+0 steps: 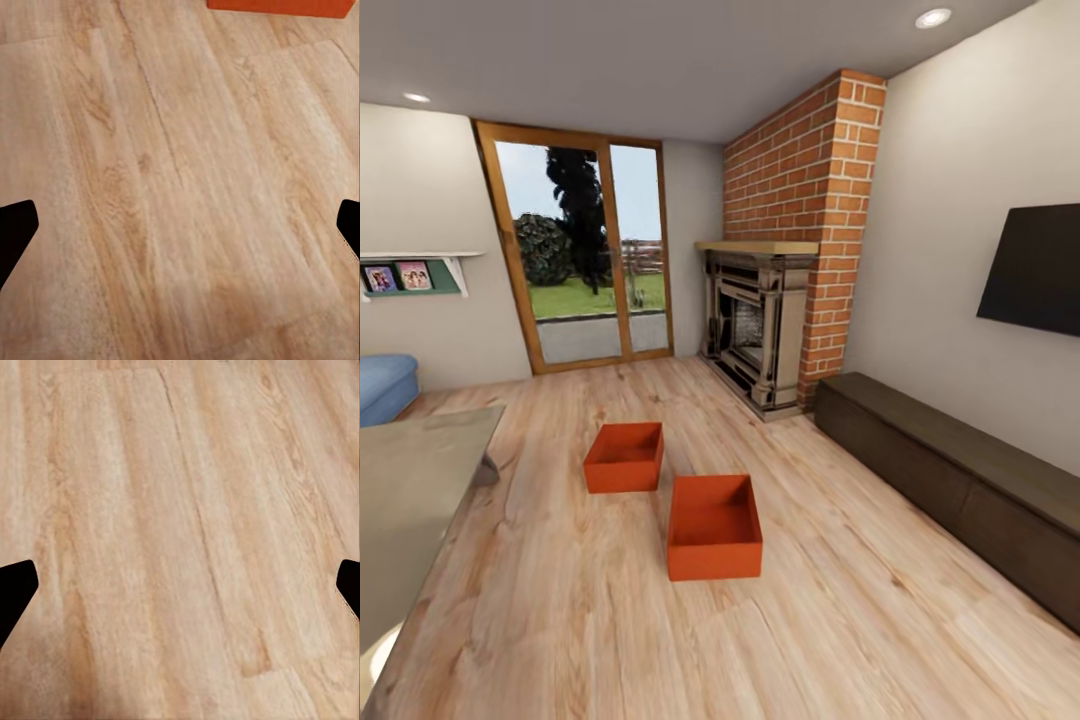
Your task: Move the two storage containers from the living room to the garage. In the garage, place one container on the floor and stack the other container on top of it (either order is fine).
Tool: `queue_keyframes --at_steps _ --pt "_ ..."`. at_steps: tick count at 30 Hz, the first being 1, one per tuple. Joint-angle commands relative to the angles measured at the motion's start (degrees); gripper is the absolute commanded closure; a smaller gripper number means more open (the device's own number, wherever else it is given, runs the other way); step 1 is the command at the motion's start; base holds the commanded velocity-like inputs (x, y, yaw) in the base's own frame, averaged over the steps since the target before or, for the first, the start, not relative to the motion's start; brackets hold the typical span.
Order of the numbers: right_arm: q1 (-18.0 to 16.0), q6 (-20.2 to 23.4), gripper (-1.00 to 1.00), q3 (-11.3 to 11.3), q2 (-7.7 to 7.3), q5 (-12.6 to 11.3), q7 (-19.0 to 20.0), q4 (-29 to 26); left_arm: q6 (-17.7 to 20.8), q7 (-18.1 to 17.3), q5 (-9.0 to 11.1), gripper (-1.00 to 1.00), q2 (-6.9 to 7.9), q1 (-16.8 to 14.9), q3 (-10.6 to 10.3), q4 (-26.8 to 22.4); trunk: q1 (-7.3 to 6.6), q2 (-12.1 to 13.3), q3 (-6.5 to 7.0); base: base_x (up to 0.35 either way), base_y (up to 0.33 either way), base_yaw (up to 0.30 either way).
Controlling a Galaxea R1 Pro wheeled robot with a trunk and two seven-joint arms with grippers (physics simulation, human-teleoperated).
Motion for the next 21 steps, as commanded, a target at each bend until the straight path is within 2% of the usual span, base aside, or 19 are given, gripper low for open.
queue_keyframes --at_steps 1,13,21 --pt "-0.04 -0.08 -1.0 0.45 -0.05 0.2 -0.44 0.04 -0.17 -0.03 0.11 -1.0 -0.02 -0.04 0.15 0.05 0.03 -0.03 -0.06 0.326 0.0 0.0" --pt "-0.04 -0.08 -1.0 0.45 -0.05 0.2 -0.44 0.04 -0.17 -0.03 0.11 -1.0 -0.02 -0.04 0.15 0.02 0.03 -0.03 -0.06 0.326 0.0 0.0" --pt "-0.04 -0.06 -1.0 0.45 -0.05 0.2 -0.44 0.04 -0.17 -0.03 0.11 -1.0 -0.02 -0.04 0.15 0.02 0.03 -0.03 -0.06 0.318 0.088 0.0"
